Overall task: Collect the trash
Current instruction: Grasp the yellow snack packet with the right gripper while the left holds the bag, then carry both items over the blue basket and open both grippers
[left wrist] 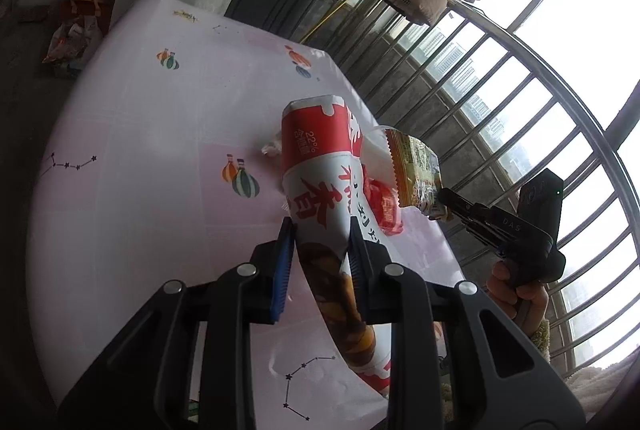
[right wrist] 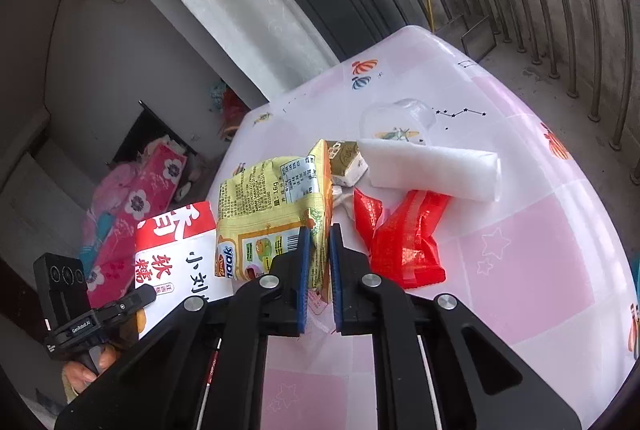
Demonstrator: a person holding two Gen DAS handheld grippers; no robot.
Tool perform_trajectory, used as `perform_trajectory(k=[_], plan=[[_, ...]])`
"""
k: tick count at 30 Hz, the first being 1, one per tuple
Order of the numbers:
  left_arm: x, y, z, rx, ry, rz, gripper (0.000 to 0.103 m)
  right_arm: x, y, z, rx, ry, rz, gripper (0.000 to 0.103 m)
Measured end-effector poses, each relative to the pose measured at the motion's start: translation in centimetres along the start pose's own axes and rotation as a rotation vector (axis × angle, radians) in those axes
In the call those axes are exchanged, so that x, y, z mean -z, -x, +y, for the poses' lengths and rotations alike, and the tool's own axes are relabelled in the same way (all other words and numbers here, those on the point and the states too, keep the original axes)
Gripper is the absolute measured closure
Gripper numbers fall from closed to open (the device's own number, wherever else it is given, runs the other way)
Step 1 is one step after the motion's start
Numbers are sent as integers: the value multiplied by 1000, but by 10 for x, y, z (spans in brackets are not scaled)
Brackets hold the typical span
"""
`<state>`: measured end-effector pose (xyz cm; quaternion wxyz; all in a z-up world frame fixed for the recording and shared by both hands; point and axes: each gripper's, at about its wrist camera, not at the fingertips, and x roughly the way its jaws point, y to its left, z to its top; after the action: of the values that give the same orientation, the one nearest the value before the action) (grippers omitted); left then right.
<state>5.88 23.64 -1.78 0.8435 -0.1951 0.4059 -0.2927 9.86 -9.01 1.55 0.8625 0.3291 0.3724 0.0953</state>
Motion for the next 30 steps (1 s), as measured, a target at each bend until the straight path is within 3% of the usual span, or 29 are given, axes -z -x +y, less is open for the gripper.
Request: perform_trajectory(k=[7, 13, 18, 21, 26, 30], plan=[[-16, 7, -58, 77, -121, -35, 79, 2, 72, -26, -39, -83, -139, 93], [-30, -32, -128, 177, -257, 22, 79, 9, 140, -62, 35, -163, -289, 93], [-30, -94, -205, 267, -380, 127, 79, 30, 202, -116, 195, -287, -423, 93], [-20, -143, -257, 304, -461, 206, 79, 51, 235, -159, 340, -402, -487, 93], [12, -224, -336, 339, -594, 340, 79, 86, 272, -231, 617, -587, -518, 93], [43, -287, -393, 345, -708, 420, 79, 106, 286, -279, 746, -702, -523, 93]])
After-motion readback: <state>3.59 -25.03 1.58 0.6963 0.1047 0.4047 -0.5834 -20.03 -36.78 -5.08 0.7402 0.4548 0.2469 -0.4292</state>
